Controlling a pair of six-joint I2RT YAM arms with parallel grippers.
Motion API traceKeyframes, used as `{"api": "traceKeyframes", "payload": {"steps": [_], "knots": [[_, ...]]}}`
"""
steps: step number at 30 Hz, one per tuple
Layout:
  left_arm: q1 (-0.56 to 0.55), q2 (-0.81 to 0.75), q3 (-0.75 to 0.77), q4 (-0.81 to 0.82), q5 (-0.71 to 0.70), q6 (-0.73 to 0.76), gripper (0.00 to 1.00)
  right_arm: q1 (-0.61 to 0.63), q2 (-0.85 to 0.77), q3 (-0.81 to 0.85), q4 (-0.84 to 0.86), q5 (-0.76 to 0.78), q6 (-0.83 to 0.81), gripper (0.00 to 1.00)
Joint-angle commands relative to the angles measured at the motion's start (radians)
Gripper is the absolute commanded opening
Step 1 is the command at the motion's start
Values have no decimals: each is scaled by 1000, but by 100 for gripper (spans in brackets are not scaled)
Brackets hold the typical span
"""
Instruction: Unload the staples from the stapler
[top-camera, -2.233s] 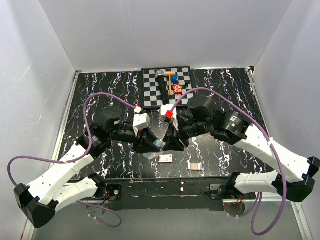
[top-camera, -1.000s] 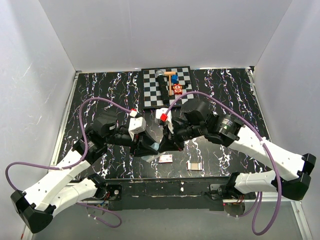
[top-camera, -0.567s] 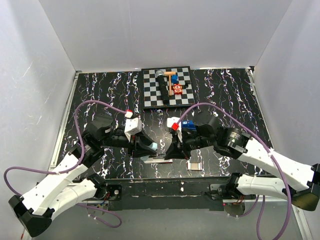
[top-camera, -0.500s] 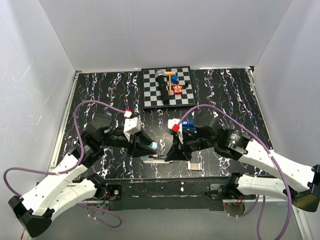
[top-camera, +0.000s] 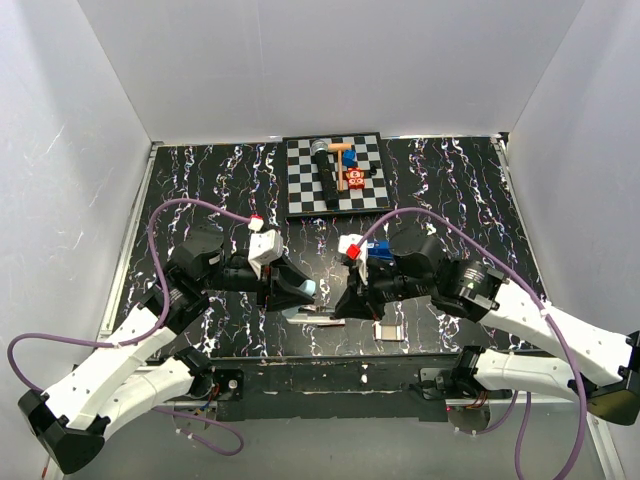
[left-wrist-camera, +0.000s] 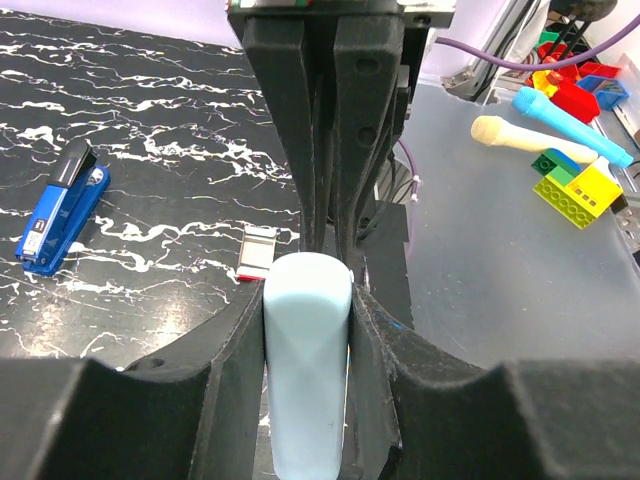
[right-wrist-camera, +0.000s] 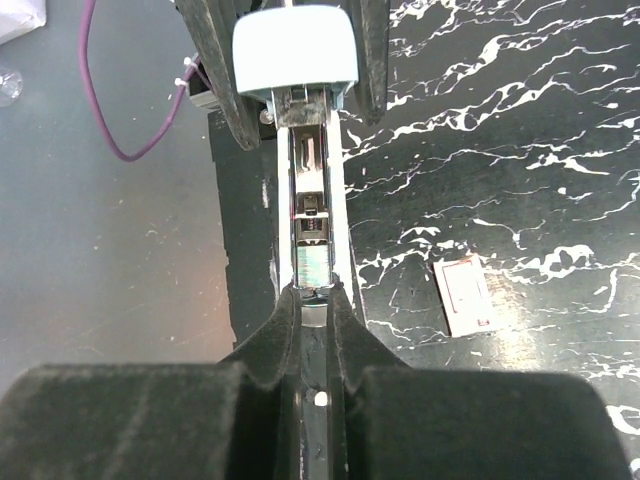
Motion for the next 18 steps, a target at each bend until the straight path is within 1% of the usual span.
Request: {"api": "traceKeyframes", "payload": {"steps": [1, 2, 6, 8, 10, 13, 15, 16, 18], "knots": [[9, 4, 19, 35, -68, 21, 0, 11, -18, 95, -14, 29, -1, 17], [9, 7, 22, 29, -77, 21, 0, 11, -18, 107, -27, 42, -8, 23], [9, 22, 28, 14, -107, 25, 0, 11, -33, 143, -70, 94, -37, 40], [9, 27, 31, 9, -126, 28, 0, 11, -39, 160, -87, 129, -44, 45], [7, 33, 34, 2, -149, 29, 0, 11, -39, 178, -105, 166, -91, 48], [7, 40, 34, 0, -202, 17, 0, 11, -35, 203, -97, 227, -103, 51], [9, 45, 34, 0, -248, 8, 0, 9, -18, 209, -71, 276, -96, 51], [9, 47, 38, -2, -265, 2, 0, 11, 6, 215, -59, 301, -91, 48], [9, 53, 41, 6, -304, -15, 0, 11, 45, 233, -50, 357, -77, 39]]}}
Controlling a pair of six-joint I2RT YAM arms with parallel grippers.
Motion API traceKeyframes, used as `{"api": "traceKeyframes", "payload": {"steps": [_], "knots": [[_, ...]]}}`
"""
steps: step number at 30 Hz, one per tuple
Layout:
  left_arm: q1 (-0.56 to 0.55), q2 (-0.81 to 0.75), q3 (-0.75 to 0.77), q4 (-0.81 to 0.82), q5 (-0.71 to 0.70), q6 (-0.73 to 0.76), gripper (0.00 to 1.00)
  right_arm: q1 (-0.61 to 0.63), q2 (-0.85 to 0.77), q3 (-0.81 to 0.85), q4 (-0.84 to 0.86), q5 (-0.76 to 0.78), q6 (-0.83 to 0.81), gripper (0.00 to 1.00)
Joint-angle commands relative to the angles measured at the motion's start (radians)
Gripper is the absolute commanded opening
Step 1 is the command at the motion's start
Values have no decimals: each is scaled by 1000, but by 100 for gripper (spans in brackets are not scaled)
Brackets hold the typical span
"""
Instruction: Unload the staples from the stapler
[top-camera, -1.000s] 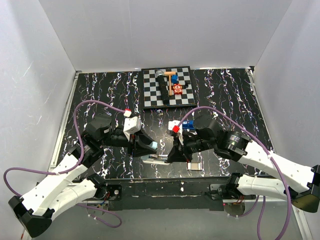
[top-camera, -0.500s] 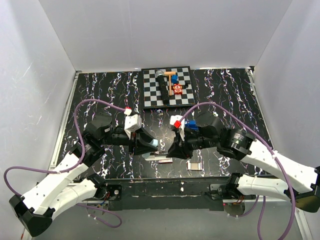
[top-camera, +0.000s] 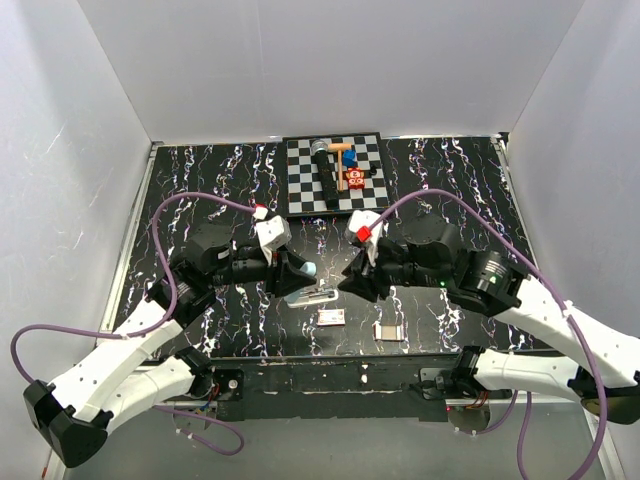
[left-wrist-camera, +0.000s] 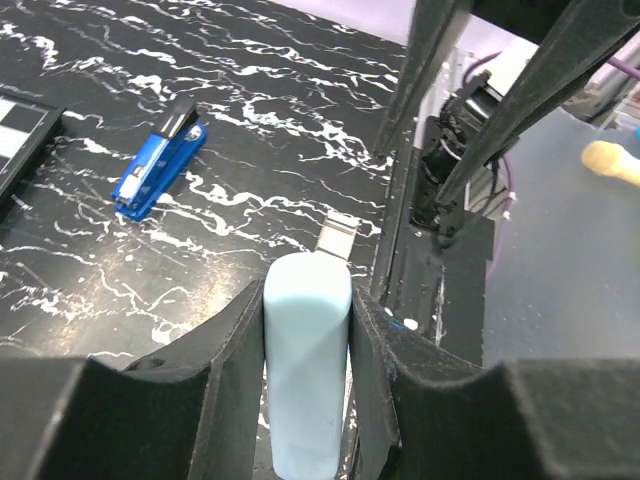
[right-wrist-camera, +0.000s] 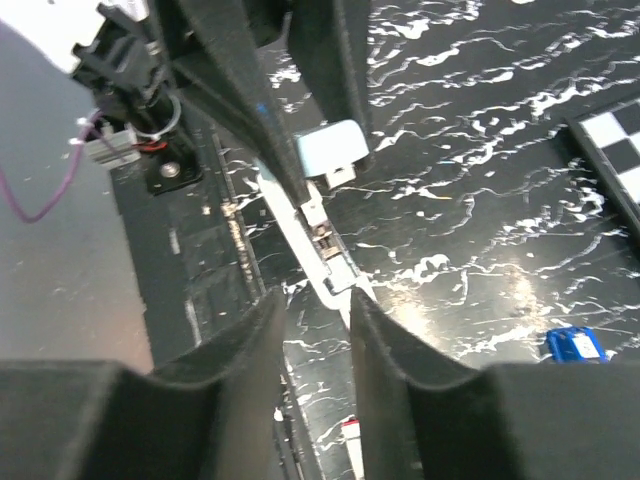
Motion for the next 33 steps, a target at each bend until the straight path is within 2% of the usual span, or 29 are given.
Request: {"api": "traceKeyframes", "payload": {"steps": [1, 4, 5, 13, 19, 25, 33], "knots": [[6, 3, 38, 23, -123, -34, 0, 5, 90, 65, 55, 167, 11, 33], [6, 7, 35, 31, -197, -59, 0, 5, 151, 65, 105, 286, 51, 11], [4, 7, 34, 34, -225, -65, 0, 3, 165, 61, 125, 313, 61, 2], [6, 47, 28, 52, -329, -125, 0, -26, 245, -45, 373, 393, 142, 1], [6, 95, 16, 90, -393, -200, 0, -67, 271, -180, 609, 375, 186, 1], [6, 135, -7, 129, -436, -277, 0, -106, 308, -284, 783, 331, 185, 1], [6, 207, 11, 104, -496, -298, 0, -141, 372, -390, 958, 255, 197, 1]]}}
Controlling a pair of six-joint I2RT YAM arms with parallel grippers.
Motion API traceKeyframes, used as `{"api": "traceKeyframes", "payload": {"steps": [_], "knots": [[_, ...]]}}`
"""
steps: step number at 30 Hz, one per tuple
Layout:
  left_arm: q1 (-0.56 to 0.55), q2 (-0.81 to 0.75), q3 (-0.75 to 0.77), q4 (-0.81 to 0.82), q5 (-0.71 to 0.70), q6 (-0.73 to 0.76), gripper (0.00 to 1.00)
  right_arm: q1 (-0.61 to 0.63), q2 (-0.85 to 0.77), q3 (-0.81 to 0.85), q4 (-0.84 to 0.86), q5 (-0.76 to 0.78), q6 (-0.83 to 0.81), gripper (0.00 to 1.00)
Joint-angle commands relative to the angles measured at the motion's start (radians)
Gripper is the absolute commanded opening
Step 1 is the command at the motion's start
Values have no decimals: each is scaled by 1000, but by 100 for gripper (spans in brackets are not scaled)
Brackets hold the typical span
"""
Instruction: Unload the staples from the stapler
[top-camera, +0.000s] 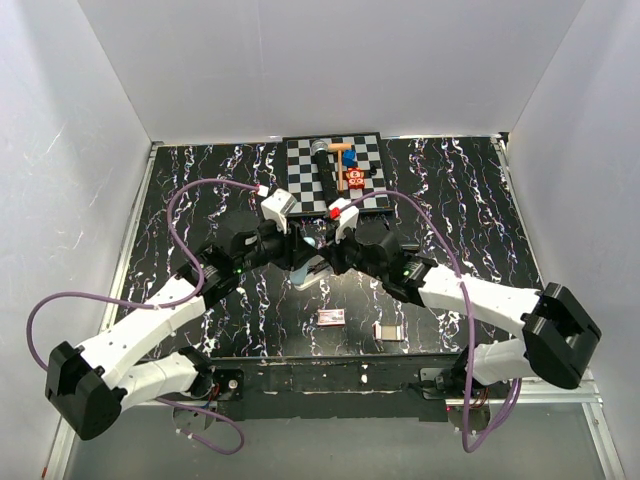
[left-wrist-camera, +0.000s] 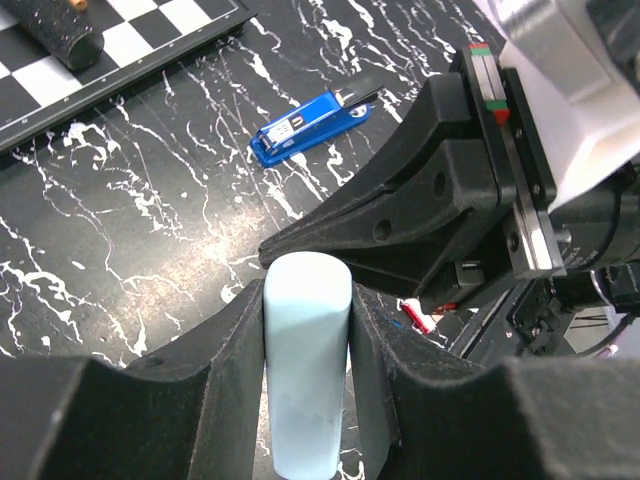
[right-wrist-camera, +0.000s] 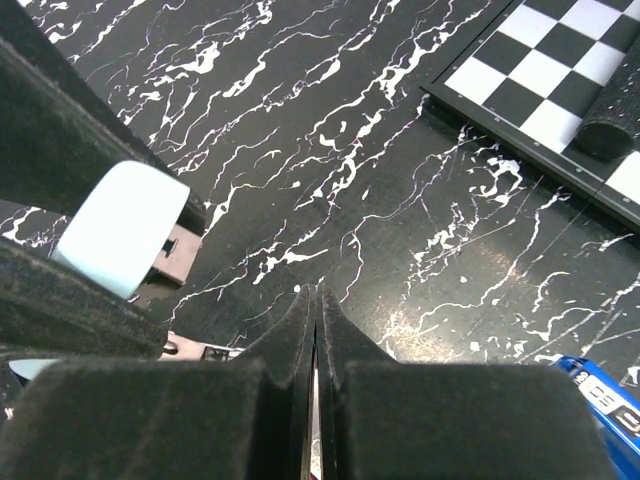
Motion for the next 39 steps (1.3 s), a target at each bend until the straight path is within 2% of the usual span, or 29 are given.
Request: {"api": "traceKeyframes", "payload": {"steps": [1, 13, 18, 39], "knots": [[5, 24, 20, 17, -60, -30, 0, -16, 26, -44, 191, -60, 16, 1], [5, 119, 72, 19, -167, -73, 0, -16, 125, -82, 289, -172, 56, 1], [17, 148, 124, 2, -254, -73, 0, -14, 145, -114, 334, -197, 96, 1], [59, 271, 176, 108, -302, -141, 0, -14, 282, -111, 516, -335, 267, 1]]}}
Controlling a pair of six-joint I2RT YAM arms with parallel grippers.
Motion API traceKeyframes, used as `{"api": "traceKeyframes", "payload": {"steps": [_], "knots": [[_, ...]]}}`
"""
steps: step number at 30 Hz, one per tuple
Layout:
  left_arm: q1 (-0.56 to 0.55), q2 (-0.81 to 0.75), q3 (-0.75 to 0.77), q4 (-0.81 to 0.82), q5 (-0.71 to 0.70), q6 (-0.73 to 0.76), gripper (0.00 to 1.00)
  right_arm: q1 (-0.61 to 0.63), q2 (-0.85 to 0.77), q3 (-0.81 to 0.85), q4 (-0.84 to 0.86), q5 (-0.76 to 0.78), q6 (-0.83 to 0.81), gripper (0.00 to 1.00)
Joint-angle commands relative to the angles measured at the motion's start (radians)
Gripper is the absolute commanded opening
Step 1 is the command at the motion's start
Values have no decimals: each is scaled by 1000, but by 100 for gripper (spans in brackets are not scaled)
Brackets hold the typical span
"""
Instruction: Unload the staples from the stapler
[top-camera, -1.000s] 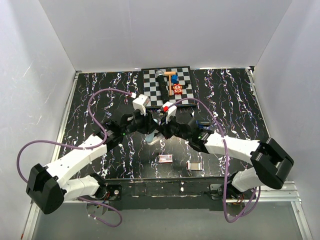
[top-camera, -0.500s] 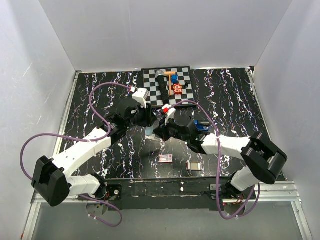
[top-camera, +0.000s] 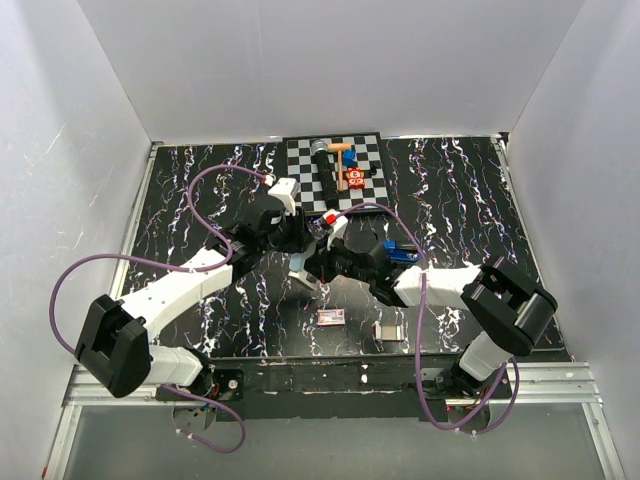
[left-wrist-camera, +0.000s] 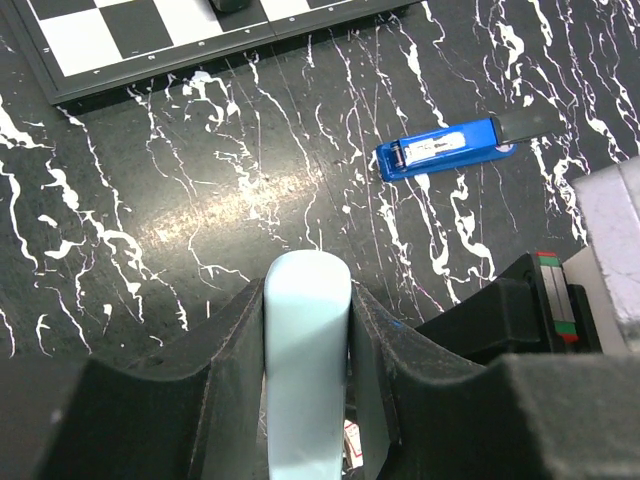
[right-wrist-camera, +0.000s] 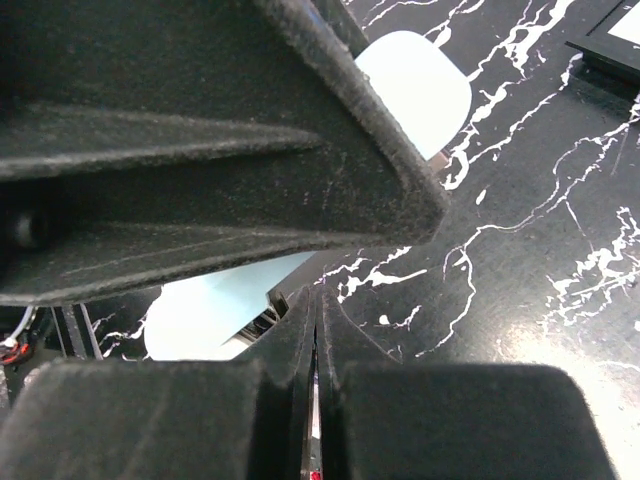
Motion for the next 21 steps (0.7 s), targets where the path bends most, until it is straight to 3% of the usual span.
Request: {"api": "traceKeyframes", "payload": {"steps": [1, 21], "knots": [[24, -8, 69, 143, -58, -27, 0, 18, 23, 7, 77, -102, 65, 1], [34, 60, 94, 144, -70, -22, 0, 21, 32, -5, 174, -179, 125, 1]]}}
